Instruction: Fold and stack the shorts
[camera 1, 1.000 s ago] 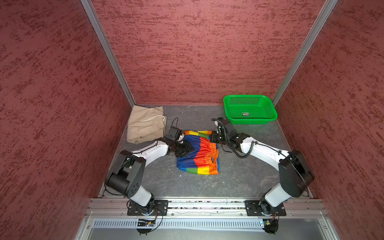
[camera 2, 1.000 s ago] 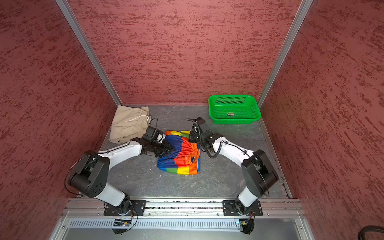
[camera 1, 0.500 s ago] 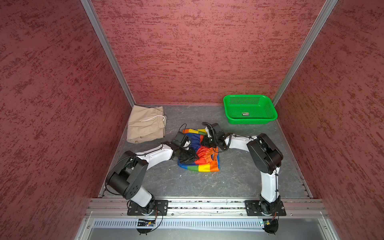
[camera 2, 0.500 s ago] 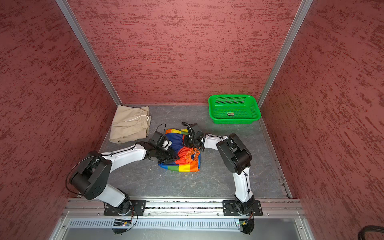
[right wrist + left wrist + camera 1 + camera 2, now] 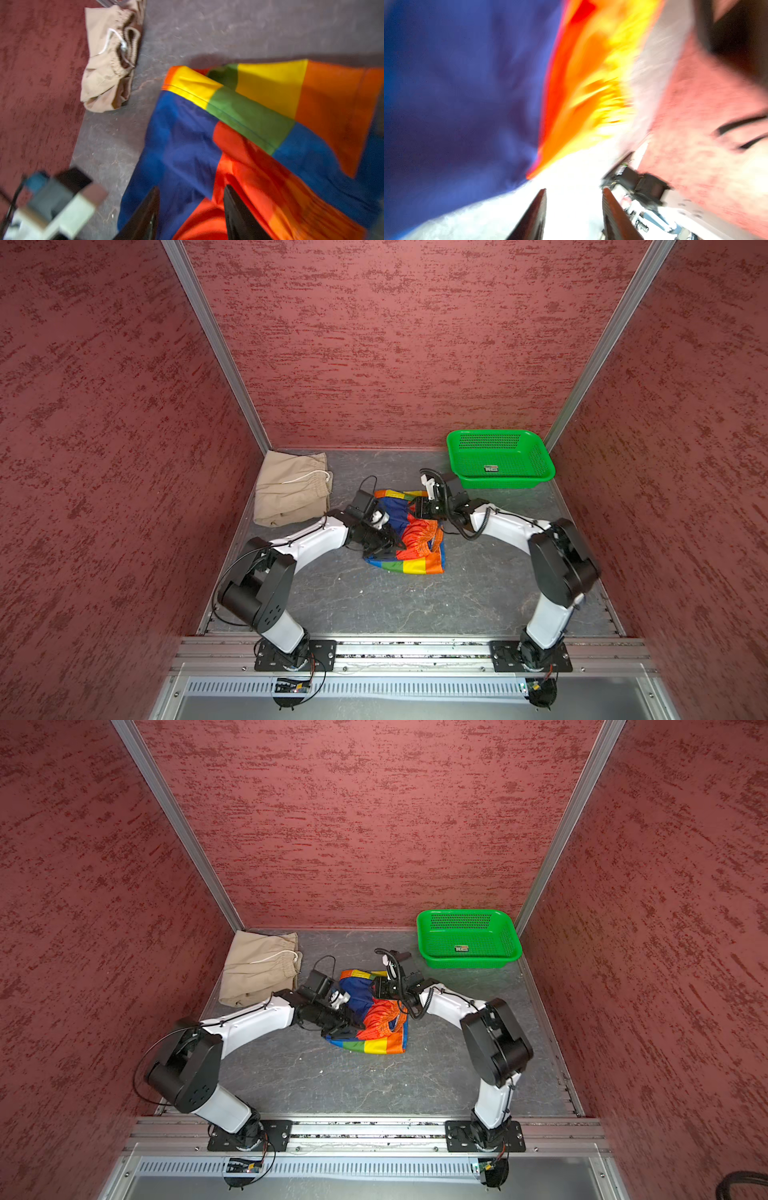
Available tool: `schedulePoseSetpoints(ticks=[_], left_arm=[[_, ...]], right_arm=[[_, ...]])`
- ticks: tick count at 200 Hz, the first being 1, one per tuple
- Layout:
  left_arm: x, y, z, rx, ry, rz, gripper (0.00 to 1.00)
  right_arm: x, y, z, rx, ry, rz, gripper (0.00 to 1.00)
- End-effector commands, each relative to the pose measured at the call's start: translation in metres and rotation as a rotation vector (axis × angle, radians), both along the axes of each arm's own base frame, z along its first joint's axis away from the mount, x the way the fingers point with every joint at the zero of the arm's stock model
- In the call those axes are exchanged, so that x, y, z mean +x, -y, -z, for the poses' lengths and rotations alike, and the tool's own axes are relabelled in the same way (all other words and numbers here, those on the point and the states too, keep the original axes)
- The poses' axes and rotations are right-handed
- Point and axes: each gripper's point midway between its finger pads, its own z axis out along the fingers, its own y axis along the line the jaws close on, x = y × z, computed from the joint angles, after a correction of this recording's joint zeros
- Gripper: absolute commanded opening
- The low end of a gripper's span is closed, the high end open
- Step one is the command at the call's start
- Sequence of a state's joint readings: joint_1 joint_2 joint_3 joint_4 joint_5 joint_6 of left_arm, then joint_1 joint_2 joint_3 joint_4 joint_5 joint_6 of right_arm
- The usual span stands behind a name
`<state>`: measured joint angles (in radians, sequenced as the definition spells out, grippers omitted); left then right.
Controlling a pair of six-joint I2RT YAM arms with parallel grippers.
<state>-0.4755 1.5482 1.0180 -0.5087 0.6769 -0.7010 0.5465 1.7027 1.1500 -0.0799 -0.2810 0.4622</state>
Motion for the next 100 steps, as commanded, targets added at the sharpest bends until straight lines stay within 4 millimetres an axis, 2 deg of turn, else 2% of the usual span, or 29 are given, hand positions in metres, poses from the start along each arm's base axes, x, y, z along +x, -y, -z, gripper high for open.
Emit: schedulePoseSetpoints(ticks=[1,12,35,43,53,61,100], left_arm=[[0.011,-0.028,-0.057,-0.038,0.124,-0.032,0.52],[0.020,-0.051,-0.071,-0.026,0.155,-0.086,0.55],[0.031,-0.096,-0.080,-0.010,0.174,-0.191,0.61],[0.033,-0.106,-0.083,-0.032,0.186,-0.215,0.70],[0.033,-0.116,-0.084,-0.065,0.198,-0.243,0.89],[0.035,-0.124,-0.085,-0.090,0.212,-0.271,1.00],[0.046,-0.154,-0.082,-0.151,0.242,-0.381,0.99]], right_arm=[[-0.013,0.000,-0.038,-0.114,0.190,-0.045,0.58],[-0.022,-0.009,-0.043,-0.162,0.222,-0.086,0.62],[-0.042,-0.039,-0.041,-0.317,0.331,-0.173,0.73],[-0.050,-0.050,-0.036,-0.368,0.362,-0.202,0.75],[-0.058,-0.063,-0.026,-0.420,0.386,-0.233,0.77],[-0.064,-0.072,-0.018,-0.448,0.397,-0.261,0.78],[-0.096,-0.109,0.029,-0.564,0.418,-0.399,0.78]])
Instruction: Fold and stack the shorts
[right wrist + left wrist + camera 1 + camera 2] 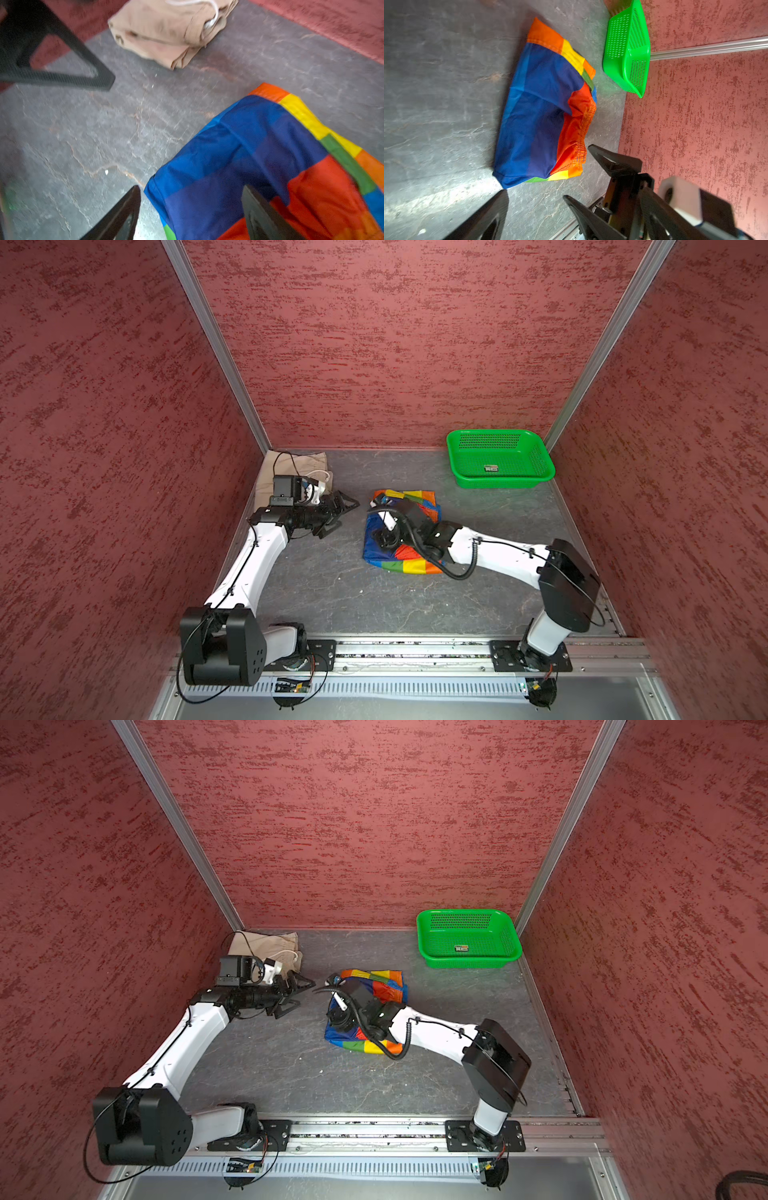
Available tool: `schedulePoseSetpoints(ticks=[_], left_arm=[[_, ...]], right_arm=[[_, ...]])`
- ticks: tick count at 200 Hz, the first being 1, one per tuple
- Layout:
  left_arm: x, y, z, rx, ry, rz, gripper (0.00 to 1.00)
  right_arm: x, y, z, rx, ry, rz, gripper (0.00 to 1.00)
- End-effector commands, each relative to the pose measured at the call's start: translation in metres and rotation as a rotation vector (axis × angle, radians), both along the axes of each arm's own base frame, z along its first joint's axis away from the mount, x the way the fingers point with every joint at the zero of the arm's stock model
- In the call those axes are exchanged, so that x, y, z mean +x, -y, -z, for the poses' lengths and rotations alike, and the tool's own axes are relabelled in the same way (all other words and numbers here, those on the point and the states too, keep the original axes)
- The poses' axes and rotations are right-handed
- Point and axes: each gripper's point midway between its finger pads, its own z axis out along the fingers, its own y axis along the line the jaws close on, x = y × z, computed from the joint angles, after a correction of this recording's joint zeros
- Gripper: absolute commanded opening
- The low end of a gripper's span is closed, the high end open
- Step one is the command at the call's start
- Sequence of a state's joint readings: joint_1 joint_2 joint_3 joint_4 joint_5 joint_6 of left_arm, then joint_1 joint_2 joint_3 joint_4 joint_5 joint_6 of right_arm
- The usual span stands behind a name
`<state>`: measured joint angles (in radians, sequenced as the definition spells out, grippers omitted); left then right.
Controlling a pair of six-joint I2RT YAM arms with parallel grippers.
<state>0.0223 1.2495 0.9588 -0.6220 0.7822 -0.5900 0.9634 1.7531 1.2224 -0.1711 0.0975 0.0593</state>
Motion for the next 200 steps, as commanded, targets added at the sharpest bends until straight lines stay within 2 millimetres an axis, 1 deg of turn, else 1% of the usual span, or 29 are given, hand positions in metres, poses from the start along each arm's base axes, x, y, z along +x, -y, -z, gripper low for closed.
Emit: schedulePoseSetpoints(ticks=[1,11,23,34,71,96,107,119,123,133,145,158,182,200], left_arm=[[0.008,-0.008,-0.011,-0.057,0.065,-0.012,0.99],[0.011,-0.013,-0.007,-0.082,0.052,-0.023,1.00],[0.013,-0.017,-0.001,-0.118,0.028,-0.027,1.00],[0.014,-0.018,0.007,-0.123,0.004,-0.030,0.98],[0.009,-0.025,0.044,-0.044,-0.082,-0.074,0.94],[0.006,-0.032,0.067,0.002,-0.152,-0.111,0.92],[0.004,-0.032,0.077,0.019,-0.181,-0.122,0.92],[0.003,-0.028,0.088,0.035,-0.210,-0.119,0.93],[0.002,-0.025,0.092,0.046,-0.219,-0.114,0.93],[0.000,-0.017,0.100,0.078,-0.239,-0.092,0.95],[0.001,-0.004,0.108,0.111,-0.249,-0.057,0.97],[0.003,0.010,0.115,0.126,-0.255,-0.034,0.97],[0.009,0.027,0.128,0.116,-0.280,-0.035,0.99],[0.013,0.041,0.130,0.130,-0.276,-0.024,0.99]], right_arm=[[-0.002,-0.006,0.015,-0.136,0.082,-0.030,0.78],[-0.008,-0.013,0.029,-0.175,0.085,-0.055,0.78],[-0.011,-0.018,0.040,-0.197,0.082,-0.066,0.78],[-0.012,-0.022,0.050,-0.197,0.061,-0.065,0.78],[-0.017,-0.032,0.079,-0.186,-0.015,-0.071,0.77],[-0.022,-0.031,0.096,-0.189,-0.052,-0.066,0.73],[-0.022,-0.027,0.104,-0.192,-0.073,-0.053,0.67],[-0.024,-0.023,0.110,-0.192,-0.098,-0.044,0.56],[-0.024,-0.022,0.110,-0.187,-0.102,-0.042,0.50],[-0.026,-0.020,0.109,-0.166,-0.103,-0.037,0.32],[-0.029,-0.017,0.105,-0.138,-0.096,-0.037,0.15],[-0.030,-0.013,0.096,-0.098,-0.077,-0.035,0.00],[-0.034,-0.006,0.081,-0.024,-0.051,-0.028,0.00],[-0.037,-0.001,0.072,0.037,-0.055,-0.021,0.00]])
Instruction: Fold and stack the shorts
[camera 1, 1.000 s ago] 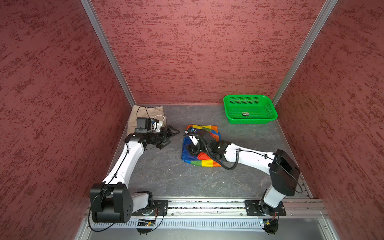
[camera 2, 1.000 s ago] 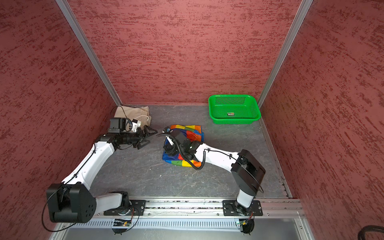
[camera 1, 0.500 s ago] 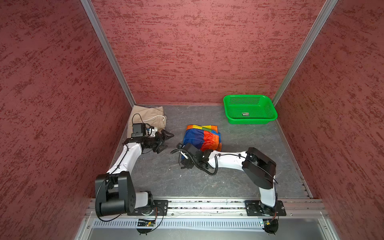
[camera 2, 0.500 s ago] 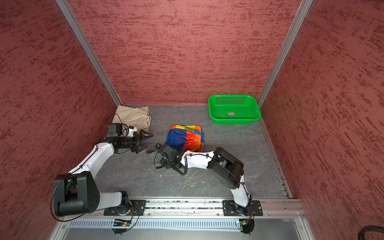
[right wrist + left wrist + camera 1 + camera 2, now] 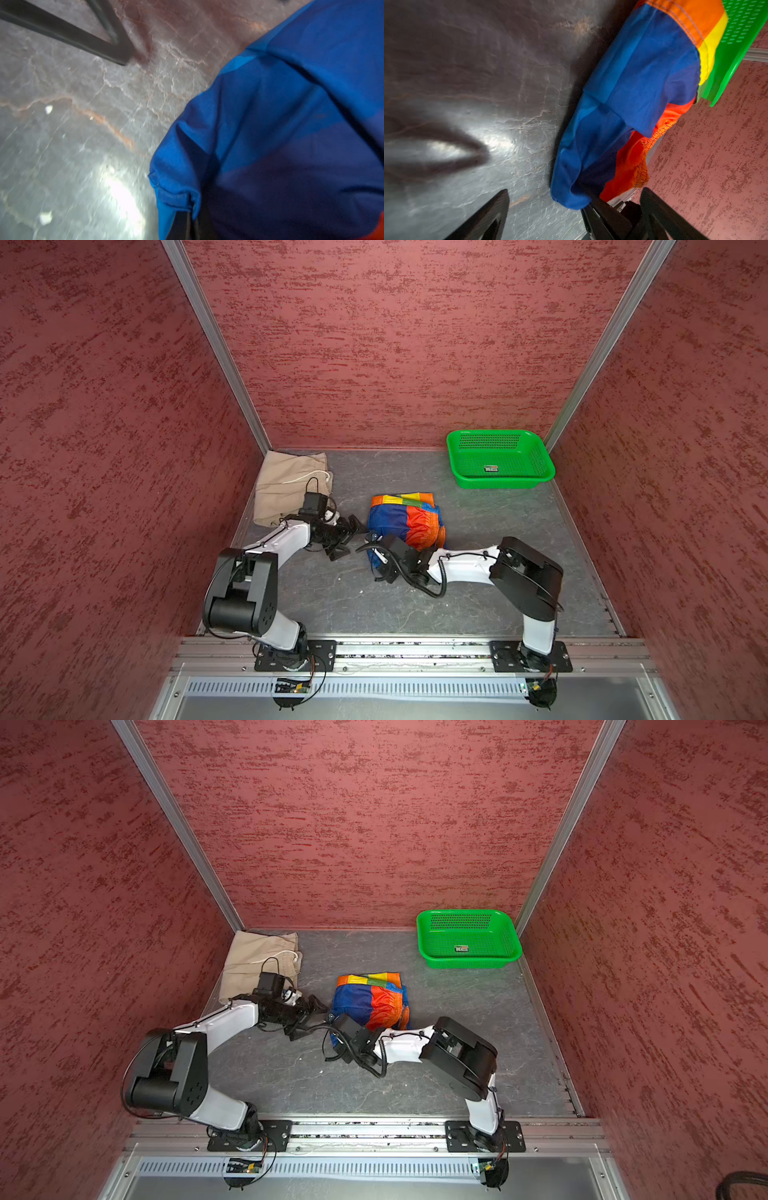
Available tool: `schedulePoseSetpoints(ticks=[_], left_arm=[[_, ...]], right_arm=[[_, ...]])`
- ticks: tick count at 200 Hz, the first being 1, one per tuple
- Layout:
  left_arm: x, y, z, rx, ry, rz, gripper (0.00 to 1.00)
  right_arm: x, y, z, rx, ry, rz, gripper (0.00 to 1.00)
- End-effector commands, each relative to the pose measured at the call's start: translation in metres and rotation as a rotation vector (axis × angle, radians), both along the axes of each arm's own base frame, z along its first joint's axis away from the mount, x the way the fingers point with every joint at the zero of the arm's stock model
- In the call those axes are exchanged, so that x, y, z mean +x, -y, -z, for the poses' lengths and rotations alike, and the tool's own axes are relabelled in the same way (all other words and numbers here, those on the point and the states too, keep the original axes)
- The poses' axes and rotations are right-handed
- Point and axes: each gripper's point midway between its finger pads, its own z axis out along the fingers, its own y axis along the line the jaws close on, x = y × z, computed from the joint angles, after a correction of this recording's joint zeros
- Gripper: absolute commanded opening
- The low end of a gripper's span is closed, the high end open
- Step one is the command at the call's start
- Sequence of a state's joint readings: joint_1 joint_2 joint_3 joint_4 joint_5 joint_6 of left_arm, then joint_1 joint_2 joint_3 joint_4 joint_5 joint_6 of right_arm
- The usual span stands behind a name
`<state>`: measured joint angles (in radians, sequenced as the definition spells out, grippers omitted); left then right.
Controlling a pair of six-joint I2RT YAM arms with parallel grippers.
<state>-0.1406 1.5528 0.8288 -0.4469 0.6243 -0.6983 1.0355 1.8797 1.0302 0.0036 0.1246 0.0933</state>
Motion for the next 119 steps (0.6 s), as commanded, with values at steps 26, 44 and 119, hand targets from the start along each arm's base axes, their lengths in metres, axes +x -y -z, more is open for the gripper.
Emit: schedulePoseSetpoints(ticks=[26,44,119], left_arm=[[0.021,0.029,0.002,0.053,0.053,0.000,0.96],[0.020,0.042,0.006,0.035,0.048,0.009,0.84],[0.031,0.072,0.000,-0.027,0.073,0.013,0.46]], right_arm=[[-0.003,0.000,-0.046,0.246,0.005,0.017,0.00],[-0.006,0.003,-0.049,0.283,-0.007,0.025,0.00],[-0.007,0.009,-0.058,0.389,-0.068,0.036,0.00]])
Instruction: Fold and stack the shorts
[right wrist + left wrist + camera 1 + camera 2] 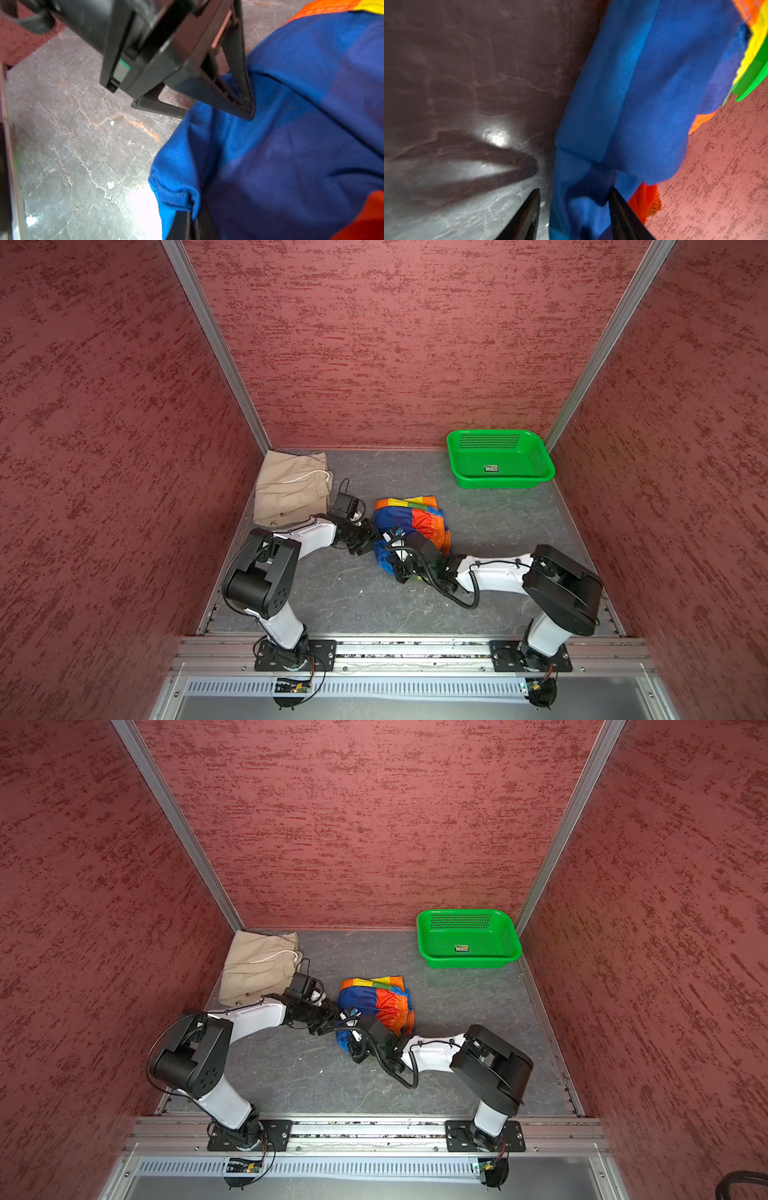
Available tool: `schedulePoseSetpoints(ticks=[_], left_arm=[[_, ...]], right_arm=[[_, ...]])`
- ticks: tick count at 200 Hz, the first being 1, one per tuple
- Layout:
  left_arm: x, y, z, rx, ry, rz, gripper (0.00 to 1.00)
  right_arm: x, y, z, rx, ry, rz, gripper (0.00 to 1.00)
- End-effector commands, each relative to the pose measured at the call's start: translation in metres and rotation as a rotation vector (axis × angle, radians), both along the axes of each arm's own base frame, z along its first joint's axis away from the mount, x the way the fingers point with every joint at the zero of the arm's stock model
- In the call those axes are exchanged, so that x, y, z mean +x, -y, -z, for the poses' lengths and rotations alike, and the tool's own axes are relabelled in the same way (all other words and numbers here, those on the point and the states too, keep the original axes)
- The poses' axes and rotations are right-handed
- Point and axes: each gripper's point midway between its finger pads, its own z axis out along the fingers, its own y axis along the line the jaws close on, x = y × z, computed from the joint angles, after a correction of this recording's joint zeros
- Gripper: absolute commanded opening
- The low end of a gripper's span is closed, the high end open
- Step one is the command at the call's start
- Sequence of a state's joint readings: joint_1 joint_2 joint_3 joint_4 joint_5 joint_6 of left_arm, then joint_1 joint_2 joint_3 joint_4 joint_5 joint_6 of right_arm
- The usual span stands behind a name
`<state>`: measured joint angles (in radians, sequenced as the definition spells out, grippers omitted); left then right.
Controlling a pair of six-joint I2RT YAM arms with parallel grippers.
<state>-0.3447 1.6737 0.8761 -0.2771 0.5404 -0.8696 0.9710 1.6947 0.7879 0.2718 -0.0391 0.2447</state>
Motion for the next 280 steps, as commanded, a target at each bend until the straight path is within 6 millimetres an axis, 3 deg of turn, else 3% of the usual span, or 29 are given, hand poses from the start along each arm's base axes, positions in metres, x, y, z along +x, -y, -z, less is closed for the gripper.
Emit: schedulePoseSetpoints(ticks=[1,27,44,57,79,99,119,122,172,207,280], left_arm=[[0.020,0.010,-0.016,-0.043,0.068,-0.027,0.45],[0.032,0.023,-0.033,-0.073,0.114,-0.014,0.18],[0.040,0.030,-0.046,-0.083,0.141,0.018,0.00],[0.044,0.031,-0.055,-0.073,0.161,0.038,0.00],[0.051,0.024,-0.067,-0.028,0.184,0.071,0.00],[0.060,0.007,-0.081,0.022,0.206,0.079,0.00],[0.073,-0.021,-0.096,0.084,0.240,0.054,0.00],[0.075,-0.026,-0.098,0.099,0.245,0.046,0.00],[0.109,-0.092,-0.118,0.293,0.306,-0.010,0.00],[0.133,-0.112,-0.140,0.328,0.393,-0.025,0.00],[0.174,-0.175,-0.165,0.445,0.411,-0.087,0.00]], right_arm=[[0.003,-0.009,-0.021,0.086,0.006,-0.006,0.00],[0.002,-0.010,-0.021,0.095,-0.010,0.001,0.00],[0.002,-0.010,-0.027,0.094,-0.021,0.009,0.10],[0.002,-0.012,-0.039,0.096,-0.030,-0.001,0.19],[0.001,-0.012,-0.060,0.120,-0.021,-0.005,0.51],[0.004,-0.001,-0.078,0.133,0.029,0.031,0.60],[0.012,0.019,-0.087,0.125,0.086,0.093,0.65],[0.013,0.023,-0.096,0.140,0.104,0.105,0.66],[0.030,0.078,-0.105,0.188,0.135,0.260,0.66],[0.039,0.108,-0.111,0.164,0.184,0.347,0.61],[0.047,0.111,-0.099,0.180,0.177,0.356,0.52]])
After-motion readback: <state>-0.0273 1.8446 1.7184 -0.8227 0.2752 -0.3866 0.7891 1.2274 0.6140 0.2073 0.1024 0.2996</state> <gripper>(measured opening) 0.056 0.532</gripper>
